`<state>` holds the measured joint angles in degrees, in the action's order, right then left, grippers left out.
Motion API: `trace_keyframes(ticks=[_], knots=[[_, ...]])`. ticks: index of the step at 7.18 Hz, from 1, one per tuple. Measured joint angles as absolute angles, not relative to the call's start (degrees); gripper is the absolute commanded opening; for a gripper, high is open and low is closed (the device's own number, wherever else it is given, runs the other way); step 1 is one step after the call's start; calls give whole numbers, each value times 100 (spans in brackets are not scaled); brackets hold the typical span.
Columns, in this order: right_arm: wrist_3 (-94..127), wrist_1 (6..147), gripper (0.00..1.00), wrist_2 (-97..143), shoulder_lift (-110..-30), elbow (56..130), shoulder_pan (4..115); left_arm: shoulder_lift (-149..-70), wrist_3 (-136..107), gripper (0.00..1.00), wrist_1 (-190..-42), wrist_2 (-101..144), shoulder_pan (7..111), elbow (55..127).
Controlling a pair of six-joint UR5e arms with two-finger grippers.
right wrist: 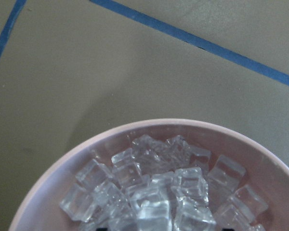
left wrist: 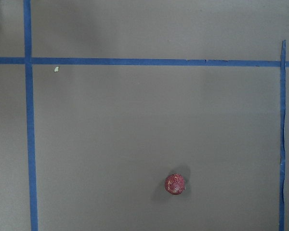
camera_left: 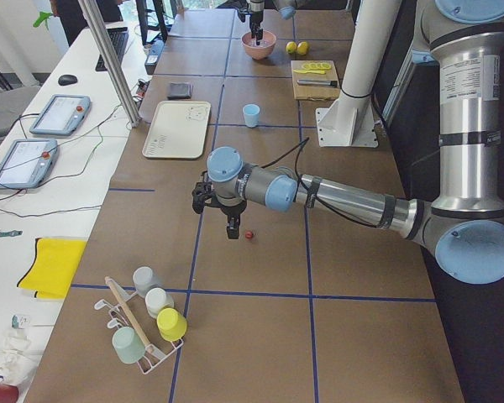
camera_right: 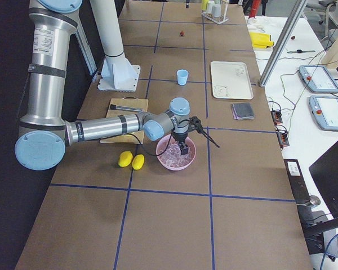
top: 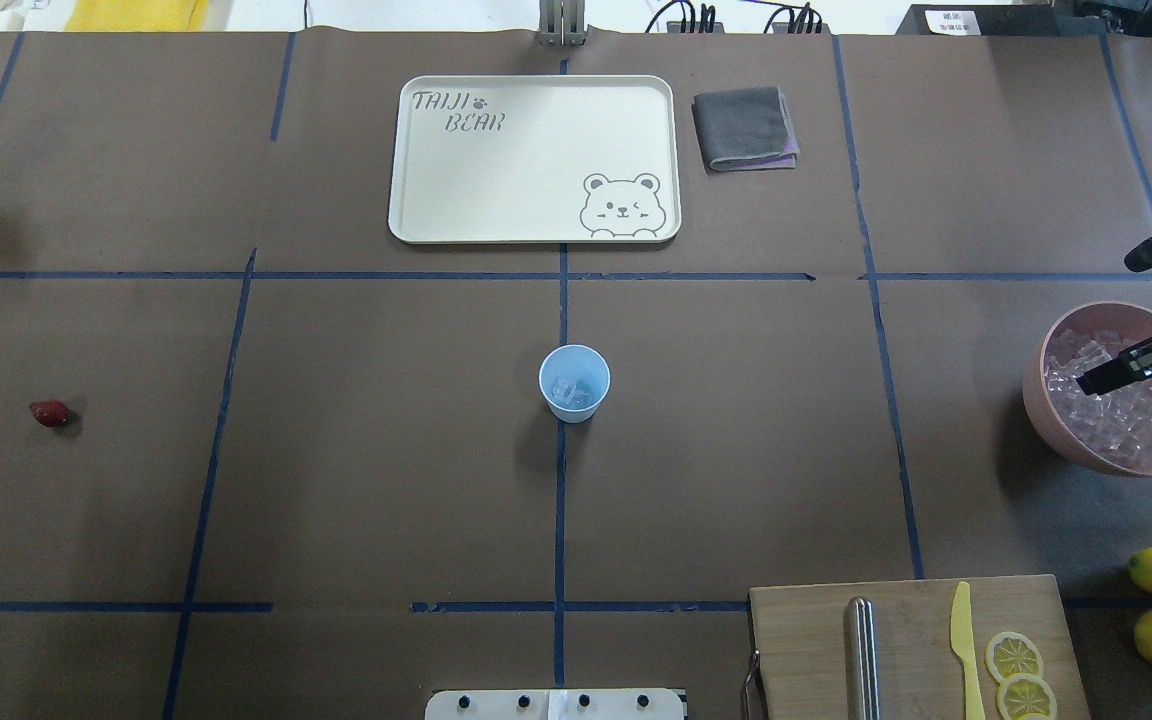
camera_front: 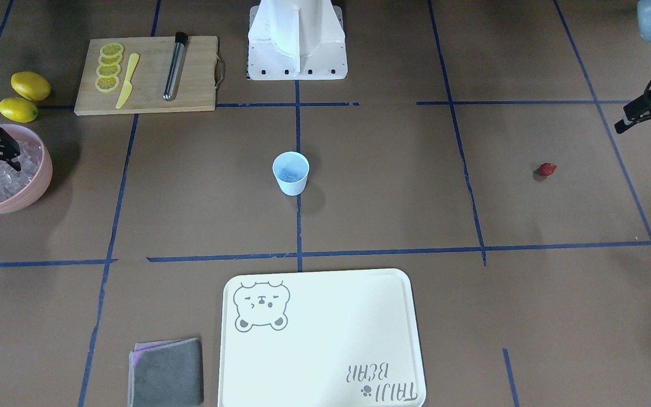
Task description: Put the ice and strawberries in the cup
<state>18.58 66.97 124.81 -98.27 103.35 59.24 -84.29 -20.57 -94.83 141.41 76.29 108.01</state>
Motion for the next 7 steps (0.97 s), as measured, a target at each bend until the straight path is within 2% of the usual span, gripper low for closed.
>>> trace_keyframes(ticks=[1, 7], knots=[[1864, 6697, 2, 12479, -9822, 10319, 5924, -8426, -2057, 100, -9483, 14141, 7629, 10802], [1862, 6699, 0, 12503, -9772, 10549, 5953, -8420, -2057, 100, -9485, 14144, 7632, 10805]])
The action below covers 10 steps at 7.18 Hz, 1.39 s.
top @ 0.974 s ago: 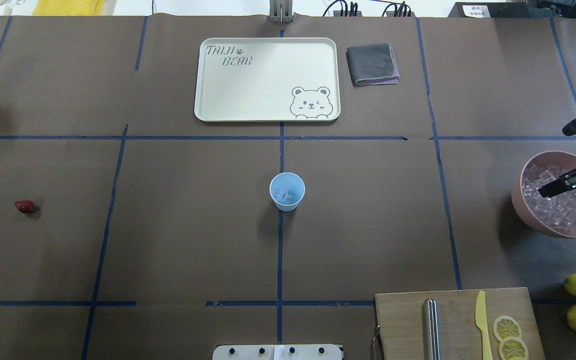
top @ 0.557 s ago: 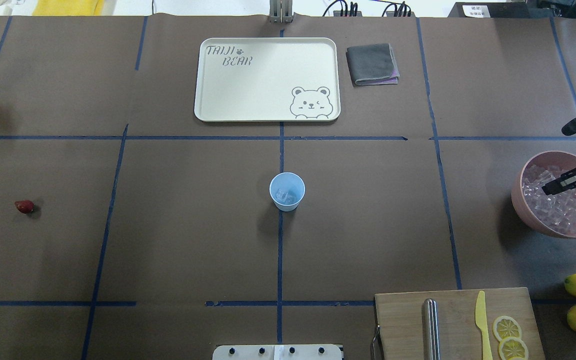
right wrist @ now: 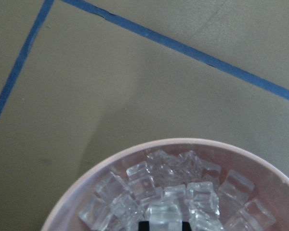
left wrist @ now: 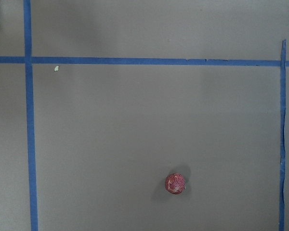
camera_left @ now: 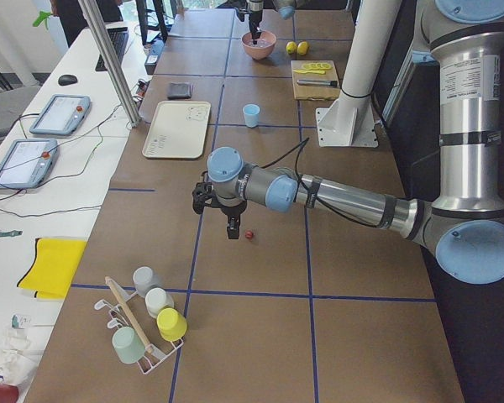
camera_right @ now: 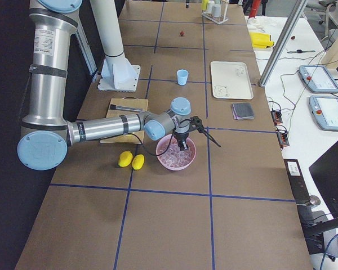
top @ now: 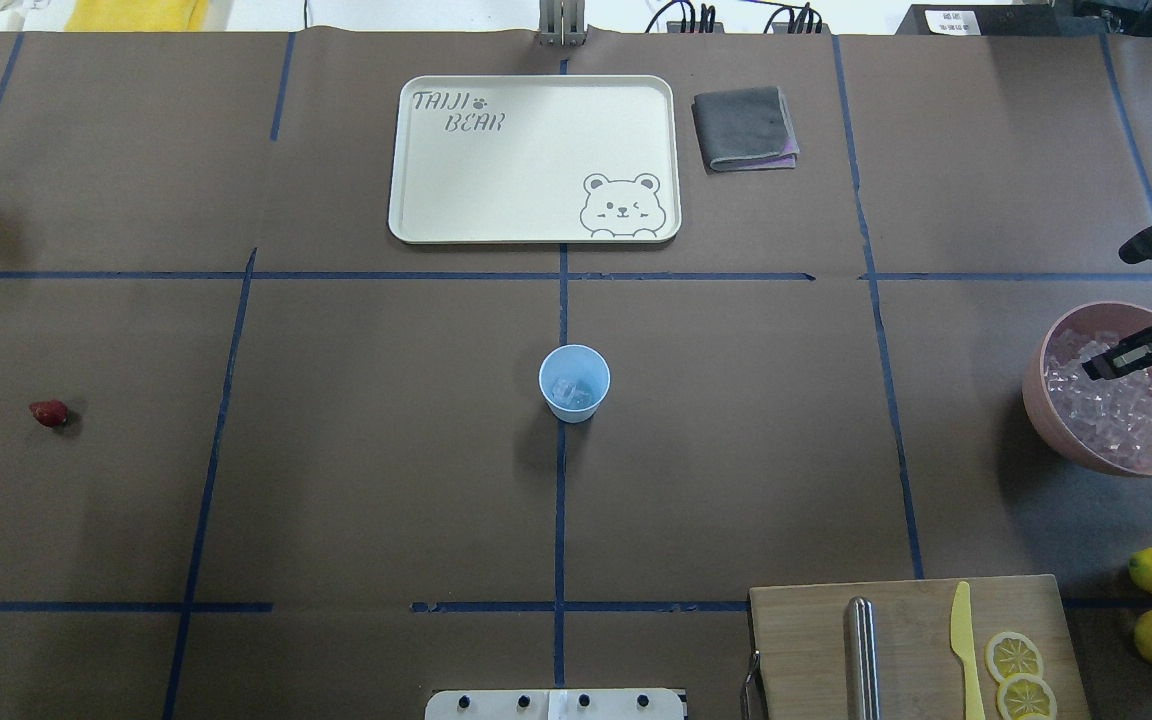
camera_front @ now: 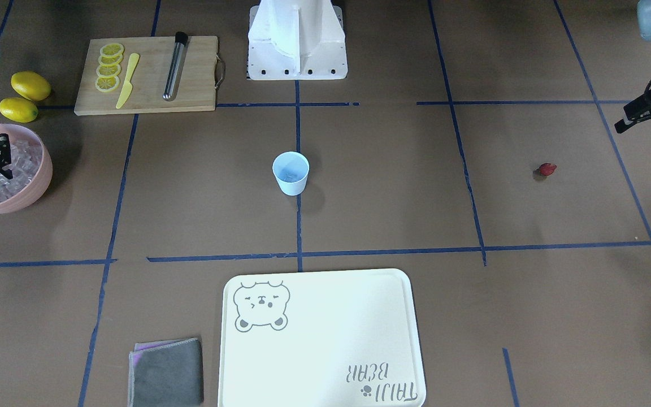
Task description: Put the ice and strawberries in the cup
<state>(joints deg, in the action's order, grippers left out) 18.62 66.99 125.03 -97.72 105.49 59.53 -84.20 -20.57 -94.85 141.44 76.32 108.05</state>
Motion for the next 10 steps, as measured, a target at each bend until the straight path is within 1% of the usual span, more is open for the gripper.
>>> trace_keyframes(ticks=[2, 4, 6, 8, 10], knots=[[2115, 6752, 0, 12518, -9781, 11097, 6056, -8420, -2057, 100, -9487, 14149, 7627, 10809], [3578, 6759, 0, 12580, -9296, 11372, 5930, -8423, -2062, 100, -9491, 14150, 7622, 10826], [5688, 6758, 0, 12444, -8311, 11387, 5140, -8426, -2092, 100, -9494, 14150, 7617, 10842], [7465, 6854, 0, 11616, -7228, 11231, 3974, -8434, -2197, 100, -9506, 14148, 7613, 10851], [8281, 7310, 4, 10723, -5939, 10569, 3171, -8443, -2240, 100, -9509, 14149, 7612, 10857]])
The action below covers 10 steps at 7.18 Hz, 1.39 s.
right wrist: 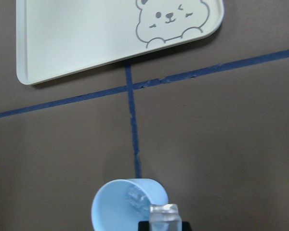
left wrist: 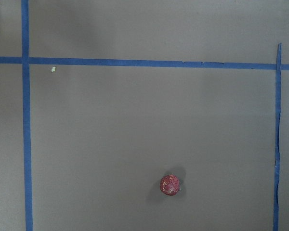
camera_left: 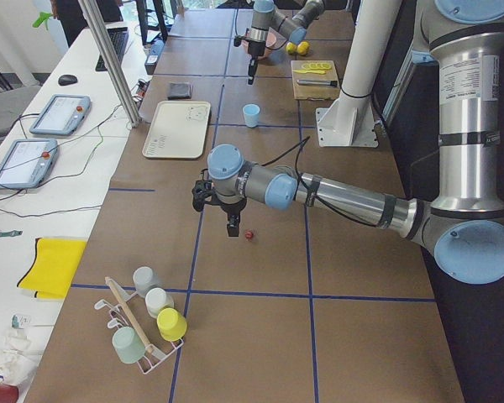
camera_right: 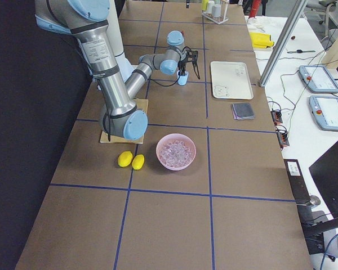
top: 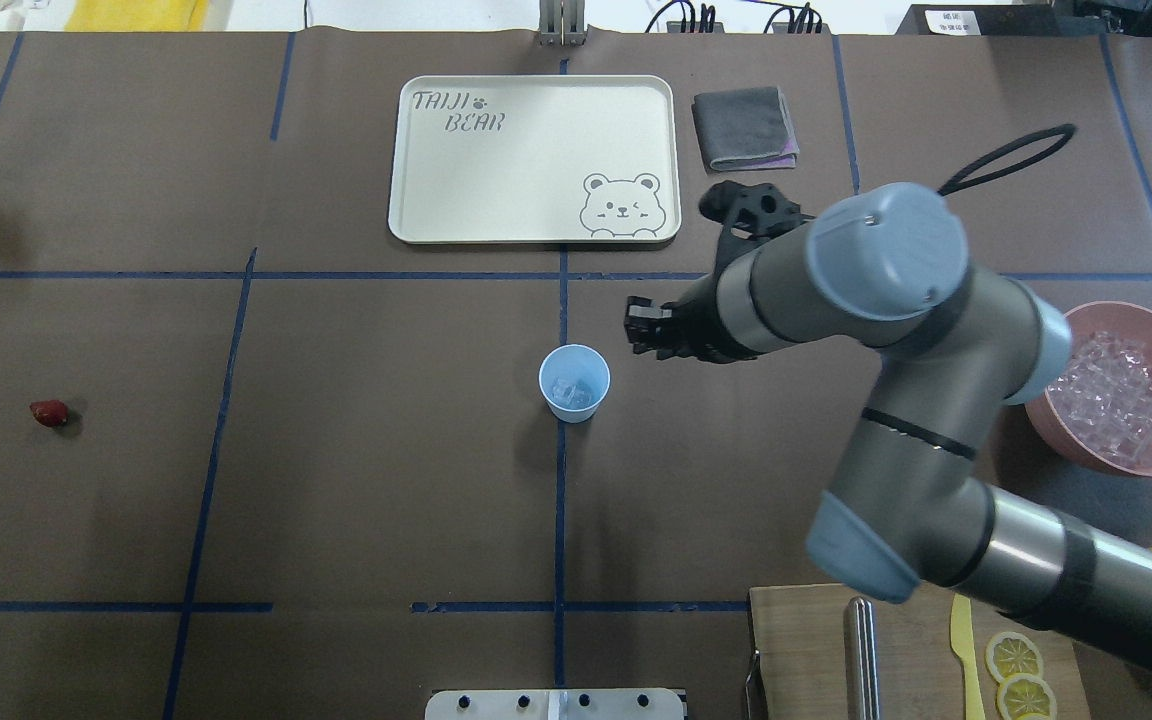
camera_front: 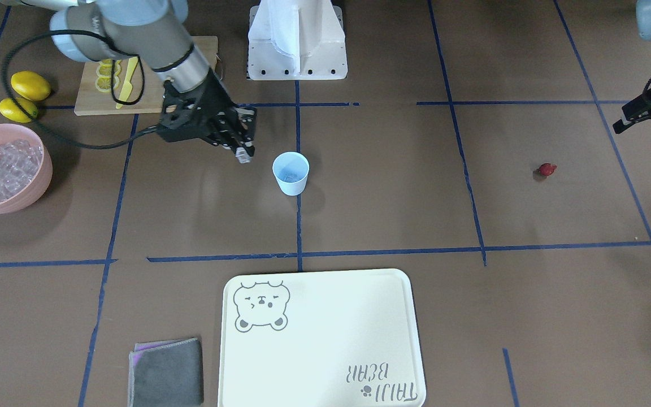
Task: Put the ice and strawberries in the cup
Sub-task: 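Carry the ice with the right gripper and drop it into the cup, then withdraw the right gripper to the bowl while the left gripper reaches the strawberry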
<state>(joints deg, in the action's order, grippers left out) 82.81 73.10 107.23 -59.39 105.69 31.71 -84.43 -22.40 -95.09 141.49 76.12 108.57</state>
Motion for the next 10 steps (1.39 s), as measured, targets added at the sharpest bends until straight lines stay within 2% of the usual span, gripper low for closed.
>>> trace_keyframes(ticks=[1, 2, 3, 4, 5, 8, 10], knots=[[8398, 7411, 5, 10528, -5634, 10354, 2959, -8448, -2268, 100, -9510, 14150, 7611, 10871], [8440, 7453, 13, 10393, -5484, 10240, 2824, -8450, -2296, 100, -9508, 14148, 7611, 10896], [8444, 7466, 55, 10312, -5380, 10122, 2771, -8448, -2311, 100, -9504, 14145, 7612, 10919], [8426, 7460, 82, 10275, -5290, 9958, 2750, -8447, -2317, 100, -9502, 14145, 7612, 10928], [8405, 7458, 99, 10263, -5237, 9841, 2746, -8447, -2324, 100, -9501, 14148, 7611, 10938], [8378, 7458, 99, 10273, -5240, 9746, 2749, -8446, -2417, 100, -9501, 14143, 7606, 10951], [8362, 7504, 99, 10566, -5683, 10311, 3040, -8454, -2490, 100, -9497, 14121, 7511, 10937]])
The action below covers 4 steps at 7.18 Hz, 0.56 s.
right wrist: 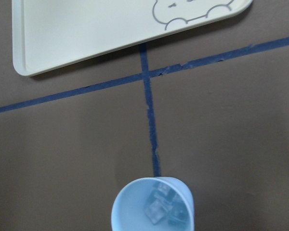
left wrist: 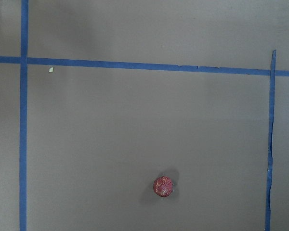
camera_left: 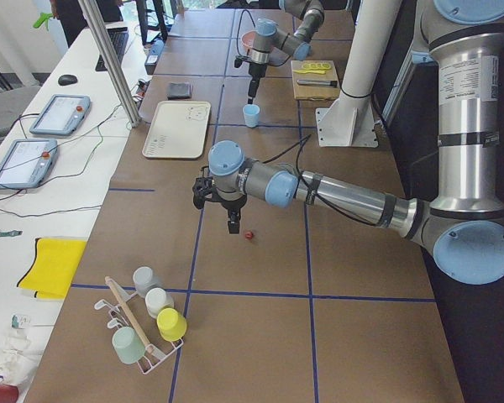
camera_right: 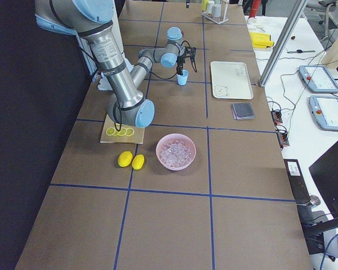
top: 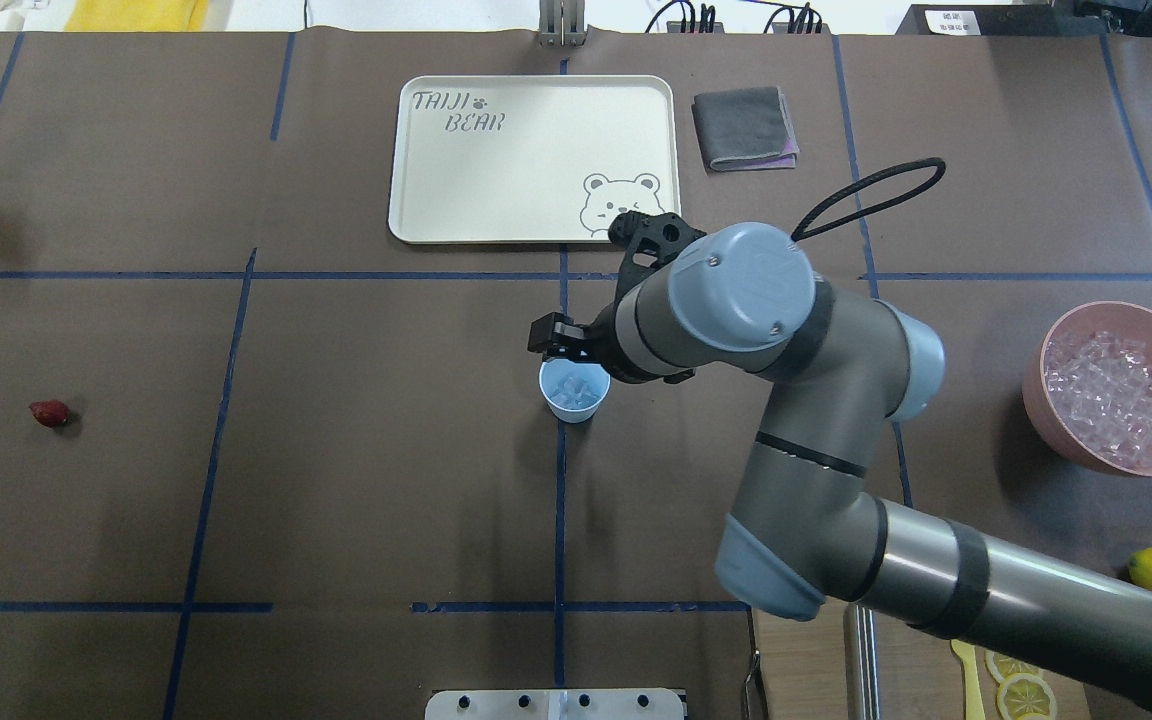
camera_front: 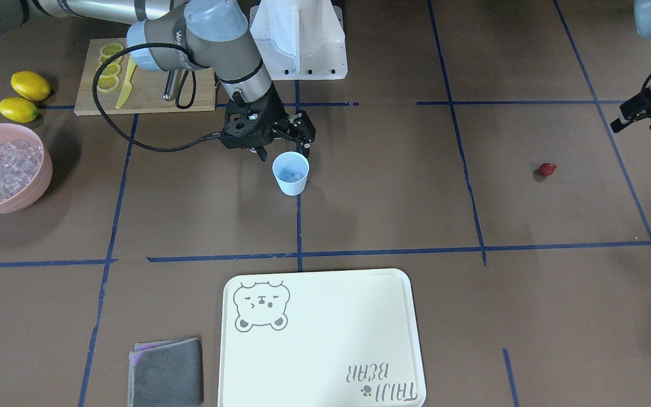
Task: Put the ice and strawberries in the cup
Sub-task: 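Withdraw the right gripper to the bowl while the left gripper reaches the strawberry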
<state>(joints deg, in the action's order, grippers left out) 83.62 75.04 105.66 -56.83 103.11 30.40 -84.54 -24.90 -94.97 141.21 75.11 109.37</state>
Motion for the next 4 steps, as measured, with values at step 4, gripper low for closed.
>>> trace_keyframes(ticks=[4], knots=[[6037, 7951, 99, 13002, -8190, 11807, 5607, -8517, -3126, 100, -9497, 13669, 6774, 10880]])
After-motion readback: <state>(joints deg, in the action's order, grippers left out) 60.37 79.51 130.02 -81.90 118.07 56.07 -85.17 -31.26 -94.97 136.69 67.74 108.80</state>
